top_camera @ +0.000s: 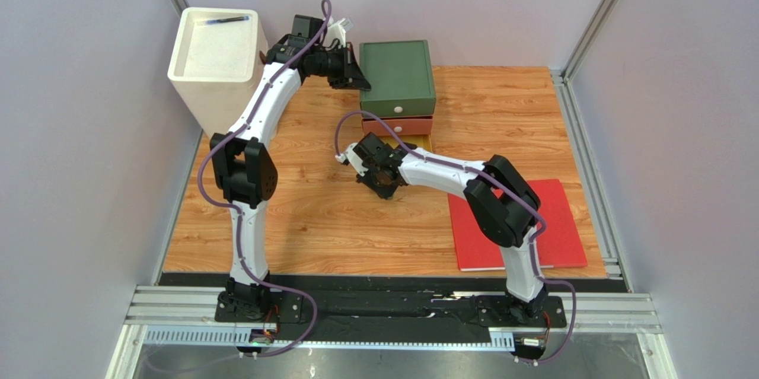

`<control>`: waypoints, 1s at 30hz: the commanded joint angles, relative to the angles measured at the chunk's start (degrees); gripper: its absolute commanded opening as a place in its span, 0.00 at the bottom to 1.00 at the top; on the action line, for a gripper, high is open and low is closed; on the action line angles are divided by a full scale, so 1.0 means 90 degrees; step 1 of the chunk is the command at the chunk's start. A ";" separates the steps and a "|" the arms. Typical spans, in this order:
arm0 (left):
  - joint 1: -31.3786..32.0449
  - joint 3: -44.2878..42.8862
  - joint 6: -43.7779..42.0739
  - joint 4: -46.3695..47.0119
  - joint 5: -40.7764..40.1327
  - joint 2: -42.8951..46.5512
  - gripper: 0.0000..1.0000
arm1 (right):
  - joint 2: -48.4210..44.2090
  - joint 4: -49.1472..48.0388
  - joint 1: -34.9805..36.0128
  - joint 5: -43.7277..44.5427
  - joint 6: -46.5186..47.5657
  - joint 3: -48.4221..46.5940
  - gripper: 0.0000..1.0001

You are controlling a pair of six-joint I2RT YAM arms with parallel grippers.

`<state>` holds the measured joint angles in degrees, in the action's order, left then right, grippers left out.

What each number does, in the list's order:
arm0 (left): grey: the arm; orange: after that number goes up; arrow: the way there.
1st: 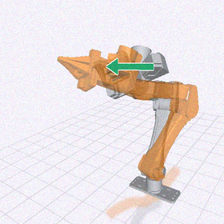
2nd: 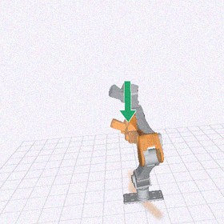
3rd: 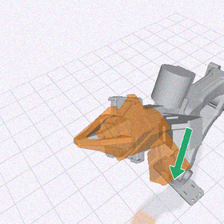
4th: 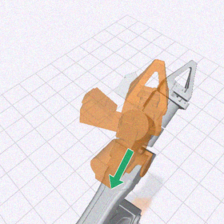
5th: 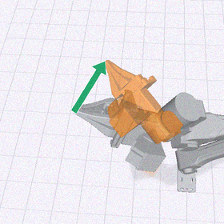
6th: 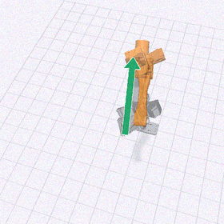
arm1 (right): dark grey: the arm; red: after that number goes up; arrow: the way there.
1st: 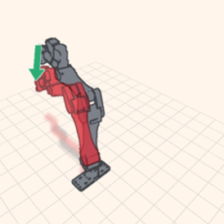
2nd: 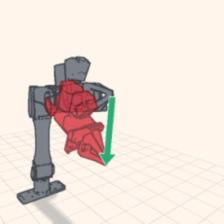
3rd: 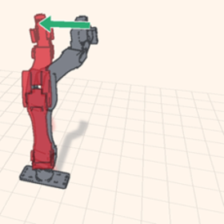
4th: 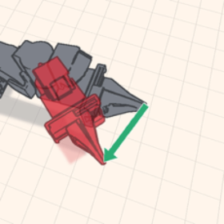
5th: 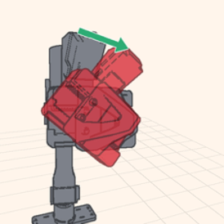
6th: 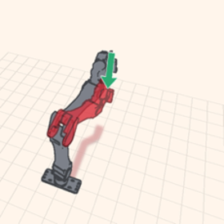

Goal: Organize the makeup

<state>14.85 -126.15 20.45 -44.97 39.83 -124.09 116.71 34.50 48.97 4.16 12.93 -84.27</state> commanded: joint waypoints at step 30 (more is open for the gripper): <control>-0.0039 0.0276 -0.0436 -0.1556 -0.0959 -0.0665 0.01 | -0.0555 0.0229 -0.0461 0.1754 0.0370 -0.1848 0.40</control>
<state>14.85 -126.37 20.43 -45.15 39.86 -124.18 113.62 37.54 44.60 16.60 17.06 -98.43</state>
